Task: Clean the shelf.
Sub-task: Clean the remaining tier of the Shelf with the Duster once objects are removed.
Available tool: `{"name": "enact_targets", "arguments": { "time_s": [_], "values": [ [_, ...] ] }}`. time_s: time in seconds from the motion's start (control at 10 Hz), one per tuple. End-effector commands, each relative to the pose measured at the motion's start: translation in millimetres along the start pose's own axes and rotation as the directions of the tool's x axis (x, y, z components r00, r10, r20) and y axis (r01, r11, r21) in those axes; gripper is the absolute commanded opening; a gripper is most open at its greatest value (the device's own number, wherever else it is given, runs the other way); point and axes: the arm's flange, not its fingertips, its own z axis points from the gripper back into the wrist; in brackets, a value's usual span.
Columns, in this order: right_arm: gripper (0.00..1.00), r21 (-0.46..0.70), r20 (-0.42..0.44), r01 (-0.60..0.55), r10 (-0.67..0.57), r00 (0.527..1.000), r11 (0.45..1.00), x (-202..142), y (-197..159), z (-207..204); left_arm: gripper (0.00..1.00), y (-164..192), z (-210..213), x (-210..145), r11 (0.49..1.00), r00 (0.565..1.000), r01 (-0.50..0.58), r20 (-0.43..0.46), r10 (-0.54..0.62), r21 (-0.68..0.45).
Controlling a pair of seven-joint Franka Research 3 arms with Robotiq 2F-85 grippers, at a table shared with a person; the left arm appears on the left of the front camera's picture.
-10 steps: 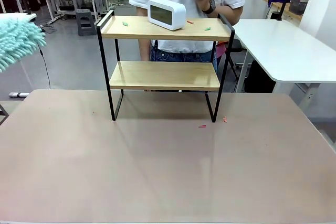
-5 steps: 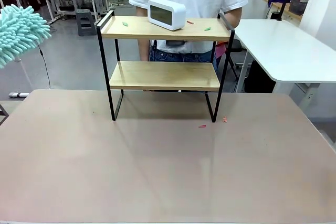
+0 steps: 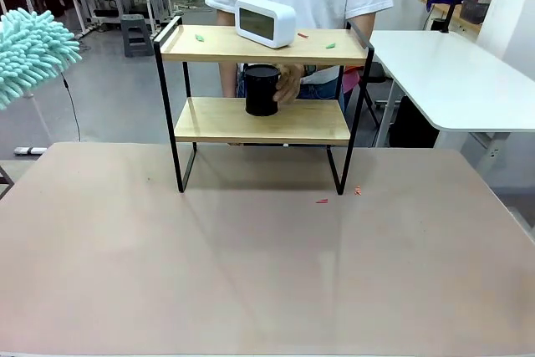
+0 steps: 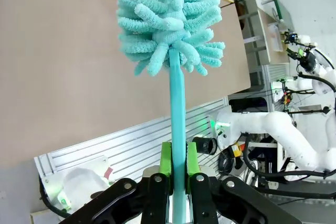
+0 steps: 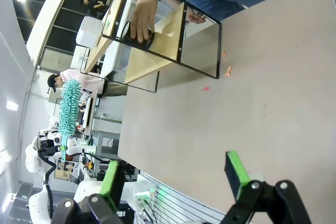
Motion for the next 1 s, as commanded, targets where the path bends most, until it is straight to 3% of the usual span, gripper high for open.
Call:
{"name": "enact_targets", "arguments": {
  "time_s": [0.0, 0.9],
  "values": [
    [1.0, 0.023, 0.017, -0.025, 0.024, 1.0, 0.999, 2.8, 0.9, -1.4, 0.12, 1.9, 1.1, -0.6, 1.0, 1.0, 0.017, 0.001, -0.017, 0.01],
    [1.0, 0.023, 0.017, -0.025, 0.024, 1.0, 0.999, 2.8, 0.9, -1.4, 0.12, 1.9, 1.1, -0.6, 1.0, 1.0, 0.017, 0.001, -0.017, 0.01]
  ]
}}
